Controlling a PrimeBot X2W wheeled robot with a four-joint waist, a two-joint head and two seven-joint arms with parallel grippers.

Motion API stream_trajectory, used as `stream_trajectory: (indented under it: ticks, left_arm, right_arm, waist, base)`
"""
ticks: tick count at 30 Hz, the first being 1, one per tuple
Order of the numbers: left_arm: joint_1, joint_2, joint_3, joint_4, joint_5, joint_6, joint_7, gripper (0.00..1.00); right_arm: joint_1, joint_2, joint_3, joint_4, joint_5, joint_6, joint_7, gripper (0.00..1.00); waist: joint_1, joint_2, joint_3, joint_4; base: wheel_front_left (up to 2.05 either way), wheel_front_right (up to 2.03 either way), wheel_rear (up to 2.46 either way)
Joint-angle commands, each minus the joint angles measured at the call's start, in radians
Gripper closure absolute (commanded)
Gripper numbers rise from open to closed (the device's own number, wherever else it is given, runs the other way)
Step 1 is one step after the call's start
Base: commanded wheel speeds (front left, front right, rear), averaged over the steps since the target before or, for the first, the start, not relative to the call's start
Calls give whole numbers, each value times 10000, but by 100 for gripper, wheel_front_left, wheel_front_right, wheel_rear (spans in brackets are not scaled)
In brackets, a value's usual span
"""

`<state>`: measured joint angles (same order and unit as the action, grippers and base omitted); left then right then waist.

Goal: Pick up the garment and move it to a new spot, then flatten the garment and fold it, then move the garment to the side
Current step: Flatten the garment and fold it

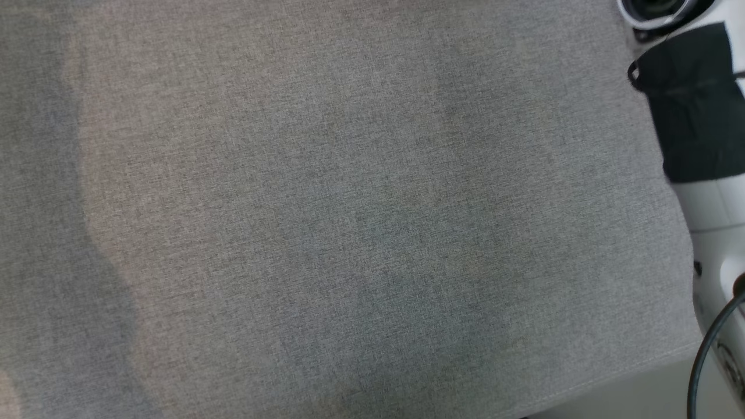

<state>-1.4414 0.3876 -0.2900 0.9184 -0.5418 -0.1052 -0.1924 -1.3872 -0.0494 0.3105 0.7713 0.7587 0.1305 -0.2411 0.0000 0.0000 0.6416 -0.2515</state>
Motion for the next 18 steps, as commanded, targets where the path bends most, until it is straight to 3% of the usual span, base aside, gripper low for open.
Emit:
stream_trajectory:
  ticks: [1, 10, 15, 18]
  left_arm:
    - [-141, -27, 45, -17, -139, -92, -84, 100]
    - [1357, -218, -51, -1023, -1452, -257, 66, 100]
    - [3429, -64, 108, -2452, -2243, -253, 11, 100]
    - [5473, -175, 299, -4056, -2759, 14, 25, 100]
  right_arm:
    - [329, -61, 129, -291, 184, 4, -85, 100]
    - [2949, -1190, 879, -2627, 642, 4, -142, 100]
    - [5081, -1765, 774, -4305, 830, 4, -80, 100]
    - [7158, -2024, 181, -5543, 728, 4, -21, 100]
  waist:
    - [0, 0, -67, -6]
    - [0, 0, -692, 452]
    - [0, 0, -1263, 858]
    - [0, 0, -1758, 1170]
  base:
    - [0, 0, 0]
    - [0, 0, 0]
    - [0, 0, 0]
    - [0, 0, 0]
